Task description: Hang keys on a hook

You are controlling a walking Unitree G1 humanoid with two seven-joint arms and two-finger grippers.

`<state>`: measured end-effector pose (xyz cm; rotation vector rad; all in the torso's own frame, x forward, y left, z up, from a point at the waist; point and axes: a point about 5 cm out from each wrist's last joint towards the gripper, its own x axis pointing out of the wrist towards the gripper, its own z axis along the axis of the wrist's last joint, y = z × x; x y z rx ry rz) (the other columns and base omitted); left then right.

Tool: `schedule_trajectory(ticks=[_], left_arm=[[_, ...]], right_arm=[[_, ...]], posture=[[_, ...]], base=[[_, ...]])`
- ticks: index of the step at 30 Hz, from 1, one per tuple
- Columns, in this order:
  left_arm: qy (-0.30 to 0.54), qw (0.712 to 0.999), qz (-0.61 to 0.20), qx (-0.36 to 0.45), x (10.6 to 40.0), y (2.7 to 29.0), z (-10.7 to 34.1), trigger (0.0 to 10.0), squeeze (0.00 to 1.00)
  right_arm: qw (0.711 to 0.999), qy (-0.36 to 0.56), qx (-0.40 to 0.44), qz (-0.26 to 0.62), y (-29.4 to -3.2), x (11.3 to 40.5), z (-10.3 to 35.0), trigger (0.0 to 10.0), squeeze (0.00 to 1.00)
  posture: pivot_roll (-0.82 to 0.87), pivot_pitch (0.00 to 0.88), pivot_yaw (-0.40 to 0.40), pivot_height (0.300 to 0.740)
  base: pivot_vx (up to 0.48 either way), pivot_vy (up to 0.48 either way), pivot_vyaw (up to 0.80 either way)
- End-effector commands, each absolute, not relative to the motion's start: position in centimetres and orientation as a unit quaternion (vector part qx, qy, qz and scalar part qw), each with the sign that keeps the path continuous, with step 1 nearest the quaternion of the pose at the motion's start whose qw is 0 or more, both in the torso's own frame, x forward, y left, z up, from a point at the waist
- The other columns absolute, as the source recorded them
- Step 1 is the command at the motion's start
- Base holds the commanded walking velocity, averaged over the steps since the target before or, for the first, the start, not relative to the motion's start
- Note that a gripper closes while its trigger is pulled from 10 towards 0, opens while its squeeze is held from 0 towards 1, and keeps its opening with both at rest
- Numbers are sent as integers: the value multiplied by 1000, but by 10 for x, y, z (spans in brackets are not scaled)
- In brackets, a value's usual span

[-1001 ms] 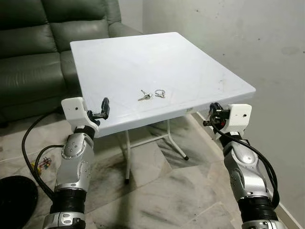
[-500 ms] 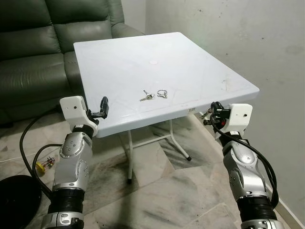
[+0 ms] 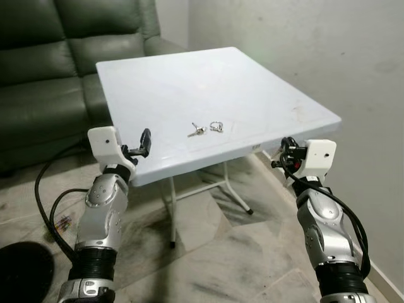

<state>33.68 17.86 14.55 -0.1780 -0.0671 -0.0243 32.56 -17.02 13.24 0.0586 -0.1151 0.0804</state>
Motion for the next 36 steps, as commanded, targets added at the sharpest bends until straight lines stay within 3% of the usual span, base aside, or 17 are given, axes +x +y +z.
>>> schedule_trajectory(ticks=[1,36], left_arm=[[-33,995,-14,-93,338,175,148,10000,0],[-21,996,-16,-90,342,177,149,10000,0]], right_arm=[[997,-65,25,35,-175,325,136,10000,0],[997,-67,28,35,-174,326,139,10000,0]], posture=[[43,0,-26,740],[41,0,-27,740]], base=[[0,0,-638],[0,0,-643]])
